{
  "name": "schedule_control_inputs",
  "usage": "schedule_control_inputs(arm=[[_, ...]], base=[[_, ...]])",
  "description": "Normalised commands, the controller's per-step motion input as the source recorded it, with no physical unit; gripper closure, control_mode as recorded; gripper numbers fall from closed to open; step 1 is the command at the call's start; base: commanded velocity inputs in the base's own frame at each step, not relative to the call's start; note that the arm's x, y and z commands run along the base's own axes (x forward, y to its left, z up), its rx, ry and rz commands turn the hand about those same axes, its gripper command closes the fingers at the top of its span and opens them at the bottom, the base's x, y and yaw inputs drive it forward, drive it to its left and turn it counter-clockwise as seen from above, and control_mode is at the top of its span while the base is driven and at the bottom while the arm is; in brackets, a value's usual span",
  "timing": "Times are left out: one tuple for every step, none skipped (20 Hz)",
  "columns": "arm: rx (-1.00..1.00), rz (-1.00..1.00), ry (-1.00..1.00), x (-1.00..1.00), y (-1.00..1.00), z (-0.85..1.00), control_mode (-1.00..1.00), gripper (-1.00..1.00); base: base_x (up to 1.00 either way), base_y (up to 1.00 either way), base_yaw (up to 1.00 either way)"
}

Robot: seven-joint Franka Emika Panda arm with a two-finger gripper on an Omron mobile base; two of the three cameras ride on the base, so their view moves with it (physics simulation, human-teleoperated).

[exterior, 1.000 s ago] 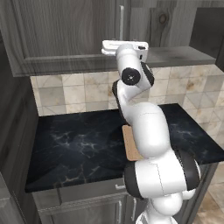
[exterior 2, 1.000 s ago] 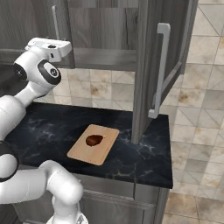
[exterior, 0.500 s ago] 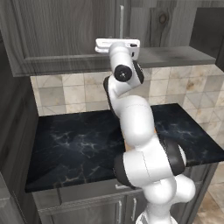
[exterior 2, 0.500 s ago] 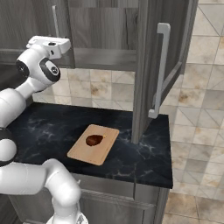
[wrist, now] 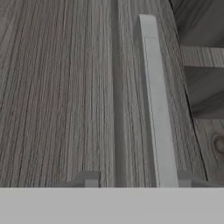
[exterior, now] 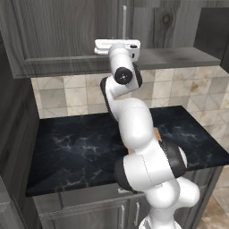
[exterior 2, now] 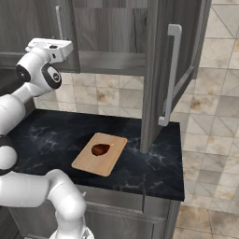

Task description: Open the cabinet, retrieve the rolling pin, and place it next to the meat on the cutting board to prepare for tenderizing.

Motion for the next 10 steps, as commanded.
schedule_control_inputs(arm=[[0.0, 0.0, 0.08, 0.13, 0.0, -0.02, -1.0, 1.0], [0.0, 0.0, 0.06, 0.0, 0.0, -0.1, -1.0, 1.0], [0.03, 0.0, 0.03, 0.0, -0.16, -0.18, -1.0, 1.0], [0.03, 0.0, 0.0, 0.11, -0.22, -0.19, -1.0, 1.0], [0.04, 0.01, 0.0, 0.12, -0.29, -0.16, -1.0, 1.0], [0.03, 0.01, 0.0, 0.09, -0.28, -0.14, -1.0, 1.0], [0.03, 0.01, 0.0, 0.02, -0.33, -0.11, -1.0, 1.0], [0.03, 0.0, 0.0, 0.0, -0.34, -0.07, -1.0, 1.0], [0.02, 0.0, 0.0, 0.0, -0.29, -0.05, -1.0, 1.0], [0.02, 0.0, 0.0, 0.0, -0.34, -0.03, -1.0, 1.0]], base=[[0.0, 0.0, 0.0], [0.0, 0.0, 0.0], [0.0, 0.0, 0.0], [0.0, 0.0, 0.0], [0.0, 0.0, 0.0], [0.0, 0.0, 0.0], [0.0, 0.0, 0.0], [0.0, 0.0, 0.0], [0.0, 0.0, 0.0], [0.0, 0.0, 0.0]])
